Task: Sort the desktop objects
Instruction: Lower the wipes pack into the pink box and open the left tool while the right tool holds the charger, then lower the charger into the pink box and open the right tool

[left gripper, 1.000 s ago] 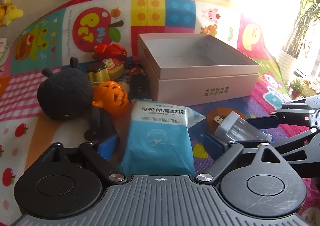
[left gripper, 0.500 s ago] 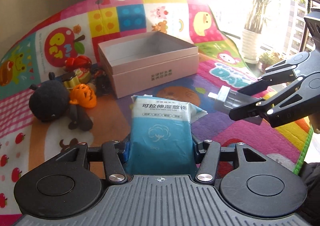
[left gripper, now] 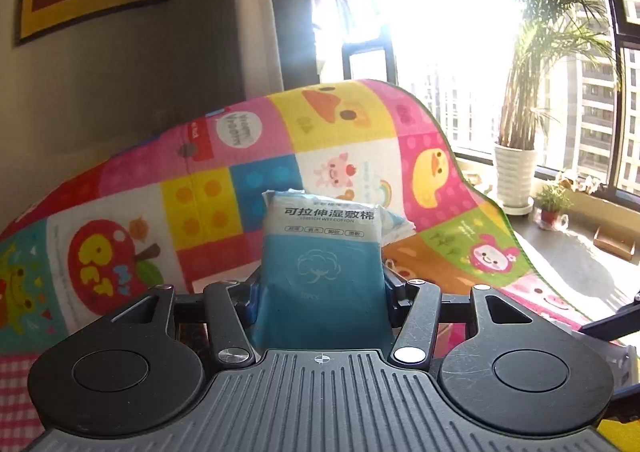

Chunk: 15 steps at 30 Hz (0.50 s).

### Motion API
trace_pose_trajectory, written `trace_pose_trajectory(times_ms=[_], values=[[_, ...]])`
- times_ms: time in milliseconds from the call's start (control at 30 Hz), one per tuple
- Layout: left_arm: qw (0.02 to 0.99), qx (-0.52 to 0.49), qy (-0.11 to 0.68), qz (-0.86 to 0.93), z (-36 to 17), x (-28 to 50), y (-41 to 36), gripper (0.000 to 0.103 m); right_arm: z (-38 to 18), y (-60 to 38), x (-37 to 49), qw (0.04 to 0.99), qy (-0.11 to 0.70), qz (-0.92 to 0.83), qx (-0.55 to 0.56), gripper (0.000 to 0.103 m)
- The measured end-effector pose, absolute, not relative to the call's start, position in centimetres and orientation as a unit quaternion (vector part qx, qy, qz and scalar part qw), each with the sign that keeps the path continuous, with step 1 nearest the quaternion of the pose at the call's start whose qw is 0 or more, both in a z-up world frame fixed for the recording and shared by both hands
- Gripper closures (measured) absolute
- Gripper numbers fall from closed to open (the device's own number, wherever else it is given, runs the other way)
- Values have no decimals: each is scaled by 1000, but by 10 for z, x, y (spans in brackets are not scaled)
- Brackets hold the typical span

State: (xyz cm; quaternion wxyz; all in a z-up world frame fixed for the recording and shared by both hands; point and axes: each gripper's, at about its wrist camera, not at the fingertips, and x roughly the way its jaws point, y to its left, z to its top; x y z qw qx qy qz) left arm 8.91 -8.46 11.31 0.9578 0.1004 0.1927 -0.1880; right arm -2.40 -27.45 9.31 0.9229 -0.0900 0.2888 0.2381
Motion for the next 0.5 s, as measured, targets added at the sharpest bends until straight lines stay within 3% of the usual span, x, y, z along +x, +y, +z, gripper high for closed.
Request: trace_pose_trajectory(times_ms=[167,233,300,500], values=[[933,118,260,-220,74,137,-102,43,82,-284,-2,923,310,216,-75,56],[932,100,261,-231,67,133,-93,23,80,-286,5,923,315,208,-71,56],[936,80,254,-228,69,119,-78,11,80,-286,15,922,321,208,-68,55],[953,71,251,-157,65,64,-36,6,98,-263,73,922,313,218,-71,55]])
